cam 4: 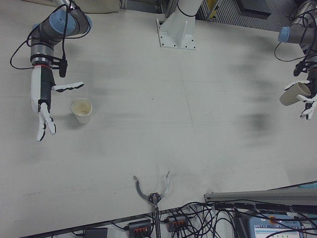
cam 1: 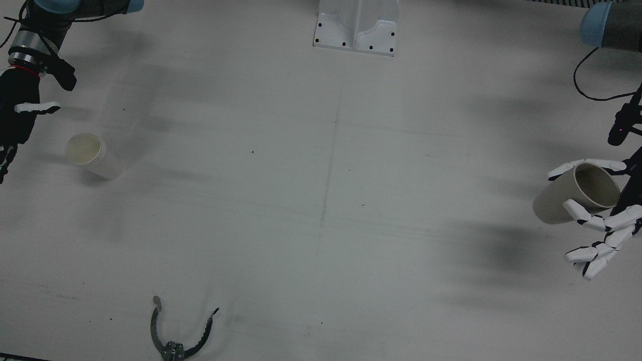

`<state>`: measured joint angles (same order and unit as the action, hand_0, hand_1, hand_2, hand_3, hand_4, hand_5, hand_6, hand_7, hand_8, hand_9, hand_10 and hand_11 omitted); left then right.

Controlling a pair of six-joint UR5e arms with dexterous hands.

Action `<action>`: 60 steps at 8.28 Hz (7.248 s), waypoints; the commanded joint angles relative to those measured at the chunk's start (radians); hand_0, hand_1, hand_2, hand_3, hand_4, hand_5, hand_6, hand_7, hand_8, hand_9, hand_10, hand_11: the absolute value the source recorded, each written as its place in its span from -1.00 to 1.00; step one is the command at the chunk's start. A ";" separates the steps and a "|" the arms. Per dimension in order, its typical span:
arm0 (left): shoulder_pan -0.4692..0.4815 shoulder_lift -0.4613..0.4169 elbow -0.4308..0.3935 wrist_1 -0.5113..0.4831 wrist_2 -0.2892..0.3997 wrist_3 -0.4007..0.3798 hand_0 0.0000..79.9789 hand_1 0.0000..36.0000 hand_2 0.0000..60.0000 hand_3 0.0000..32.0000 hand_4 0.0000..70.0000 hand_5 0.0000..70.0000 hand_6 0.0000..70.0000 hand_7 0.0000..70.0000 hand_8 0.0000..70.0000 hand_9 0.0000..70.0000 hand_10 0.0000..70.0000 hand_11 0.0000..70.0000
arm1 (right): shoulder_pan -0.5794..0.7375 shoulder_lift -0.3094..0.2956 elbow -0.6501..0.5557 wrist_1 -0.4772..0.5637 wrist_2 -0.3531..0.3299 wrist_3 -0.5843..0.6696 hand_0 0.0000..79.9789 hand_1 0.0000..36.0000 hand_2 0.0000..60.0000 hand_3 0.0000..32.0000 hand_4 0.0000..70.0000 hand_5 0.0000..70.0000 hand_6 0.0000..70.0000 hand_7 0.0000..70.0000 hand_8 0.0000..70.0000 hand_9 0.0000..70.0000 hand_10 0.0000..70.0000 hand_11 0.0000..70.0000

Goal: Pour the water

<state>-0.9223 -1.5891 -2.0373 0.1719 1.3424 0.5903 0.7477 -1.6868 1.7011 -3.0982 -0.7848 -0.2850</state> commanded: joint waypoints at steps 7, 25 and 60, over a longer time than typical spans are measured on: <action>-0.007 0.001 -0.011 -0.006 0.003 -0.021 0.86 1.00 1.00 -1.00 1.00 1.00 -0.63 -0.43 -0.82 -0.74 -0.78 -0.60 | -0.250 0.002 -0.069 -0.007 0.524 0.104 0.20 -0.26 -0.93 -0.80 -1.00 -0.85 -1.00 -1.00 -1.00 -1.00 -1.00 -1.00; -0.001 -0.002 0.045 -0.038 0.003 -0.018 0.82 1.00 1.00 -1.00 1.00 1.00 -0.61 -0.41 -0.80 -0.71 -0.77 -0.58 | -0.294 0.179 -0.219 -0.014 0.524 0.133 0.31 -0.06 -0.91 -0.76 -0.79 -0.71 -1.00 -0.94 -1.00 -1.00 -1.00 -1.00; 0.341 -0.776 0.273 0.259 0.093 0.188 0.72 1.00 1.00 -1.00 1.00 1.00 -0.40 -0.35 -0.70 -0.68 -0.62 -0.37 | -0.151 0.199 0.093 -0.184 0.291 0.059 0.53 0.04 -0.63 -1.00 -0.07 0.45 0.73 1.00 0.02 0.41 -0.38 -0.04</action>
<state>-0.6417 -2.3162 -1.8013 0.4268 1.4374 0.6959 0.5924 -1.4898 1.6905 -3.2137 -0.4509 -0.1667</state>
